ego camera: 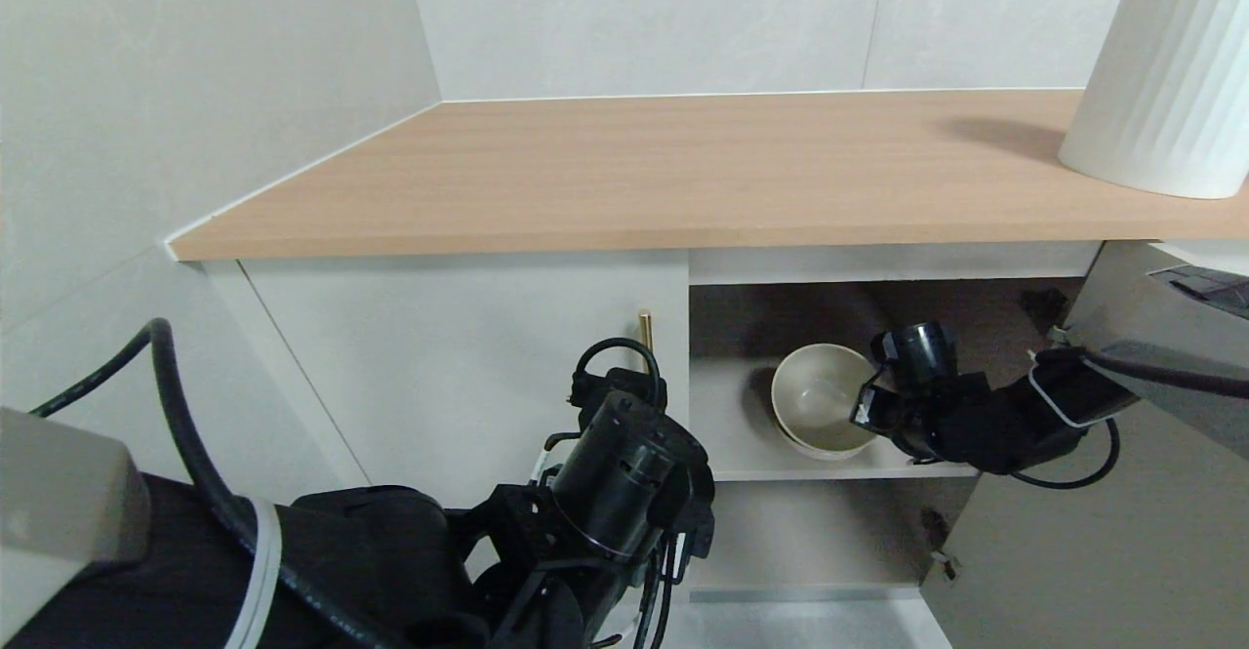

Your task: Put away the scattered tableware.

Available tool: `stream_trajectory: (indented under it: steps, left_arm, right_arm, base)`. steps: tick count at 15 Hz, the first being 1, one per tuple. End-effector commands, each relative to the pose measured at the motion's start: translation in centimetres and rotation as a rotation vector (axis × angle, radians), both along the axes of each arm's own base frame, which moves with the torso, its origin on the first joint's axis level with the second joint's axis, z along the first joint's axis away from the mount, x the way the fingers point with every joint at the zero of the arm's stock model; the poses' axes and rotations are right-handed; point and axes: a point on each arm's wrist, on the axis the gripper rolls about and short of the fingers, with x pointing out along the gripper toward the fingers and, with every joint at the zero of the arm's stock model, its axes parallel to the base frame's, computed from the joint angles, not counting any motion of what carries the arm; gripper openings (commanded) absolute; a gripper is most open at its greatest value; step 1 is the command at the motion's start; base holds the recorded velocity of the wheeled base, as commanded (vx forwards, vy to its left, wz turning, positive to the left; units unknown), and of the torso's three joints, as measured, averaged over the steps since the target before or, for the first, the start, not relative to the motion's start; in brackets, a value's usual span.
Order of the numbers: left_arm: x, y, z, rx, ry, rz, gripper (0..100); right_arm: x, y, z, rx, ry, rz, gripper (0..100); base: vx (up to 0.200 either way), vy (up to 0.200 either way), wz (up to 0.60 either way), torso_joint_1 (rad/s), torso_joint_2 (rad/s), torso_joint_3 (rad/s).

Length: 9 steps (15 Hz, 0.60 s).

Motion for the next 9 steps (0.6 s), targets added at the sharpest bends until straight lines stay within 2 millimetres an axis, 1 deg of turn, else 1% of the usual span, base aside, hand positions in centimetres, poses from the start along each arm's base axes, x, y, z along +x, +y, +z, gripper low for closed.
stream_trajectory:
  steps: [1, 6, 7, 9]
  left_arm:
    - [0.01, 0.0, -0.07, 0.002, 0.001, 0.0, 100]
    - [-0.01, 0.01, -0.03, 0.001, 0.0, 0.0, 100]
    - [0.01, 0.0, -0.07, 0.002, 0.001, 0.0, 100]
    - [0.01, 0.0, -0.07, 0.002, 0.001, 0.0, 100]
  right_arm:
    - [0.03, 0.03, -0.04, -0.001, 0.0, 0.002, 0]
    - [0.04, 0.03, -0.1, -0.002, 0.002, 0.002, 0]
    - [0.03, 0.03, -0.04, -0.001, 0.0, 0.002, 100]
    - [-0.04, 0.01, 0.02, 0.0, 0.001, 0.003, 100]
  base:
    - [0.0, 0.0, 0.0, 0.0, 0.0, 0.0]
    - [0.0, 0.0, 0.0, 0.0, 0.0, 0.0]
    - [0.0, 0.0, 0.0, 0.0, 0.0, 0.0]
    - [0.0, 0.0, 0.0, 0.0, 0.0, 0.0]
